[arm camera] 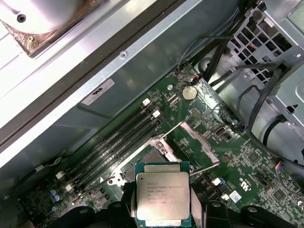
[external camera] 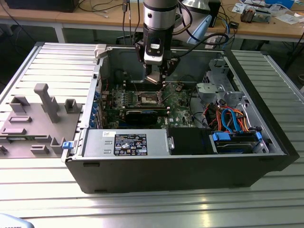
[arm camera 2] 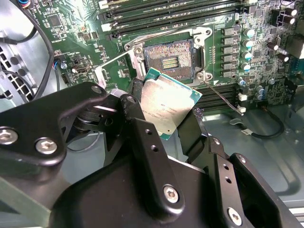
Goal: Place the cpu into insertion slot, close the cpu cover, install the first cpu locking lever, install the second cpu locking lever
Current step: 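Place the cpu into insertion slot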
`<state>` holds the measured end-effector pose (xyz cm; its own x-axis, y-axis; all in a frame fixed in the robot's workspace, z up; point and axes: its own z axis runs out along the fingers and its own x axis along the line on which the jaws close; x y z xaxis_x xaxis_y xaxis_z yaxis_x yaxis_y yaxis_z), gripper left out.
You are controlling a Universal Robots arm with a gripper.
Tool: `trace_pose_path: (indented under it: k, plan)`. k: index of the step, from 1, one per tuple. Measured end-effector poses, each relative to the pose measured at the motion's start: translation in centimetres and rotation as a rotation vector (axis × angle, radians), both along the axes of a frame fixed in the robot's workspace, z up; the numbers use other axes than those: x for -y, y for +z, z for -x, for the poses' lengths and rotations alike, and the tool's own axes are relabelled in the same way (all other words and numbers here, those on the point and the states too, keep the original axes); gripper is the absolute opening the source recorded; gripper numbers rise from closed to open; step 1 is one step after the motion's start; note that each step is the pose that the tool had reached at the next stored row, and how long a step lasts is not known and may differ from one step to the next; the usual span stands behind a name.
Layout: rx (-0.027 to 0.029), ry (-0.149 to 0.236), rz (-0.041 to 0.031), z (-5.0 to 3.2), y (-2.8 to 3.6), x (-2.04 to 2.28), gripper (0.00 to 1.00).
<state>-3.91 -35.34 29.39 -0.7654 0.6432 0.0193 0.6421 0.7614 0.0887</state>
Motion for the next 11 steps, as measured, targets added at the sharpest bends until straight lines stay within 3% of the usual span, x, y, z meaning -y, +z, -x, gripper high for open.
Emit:
trace_pose_path:
  k: [11]
  plan:
    - [0.0000, -0.014, 0.0000, 0.00, -0.01, 0.00, 0.55]
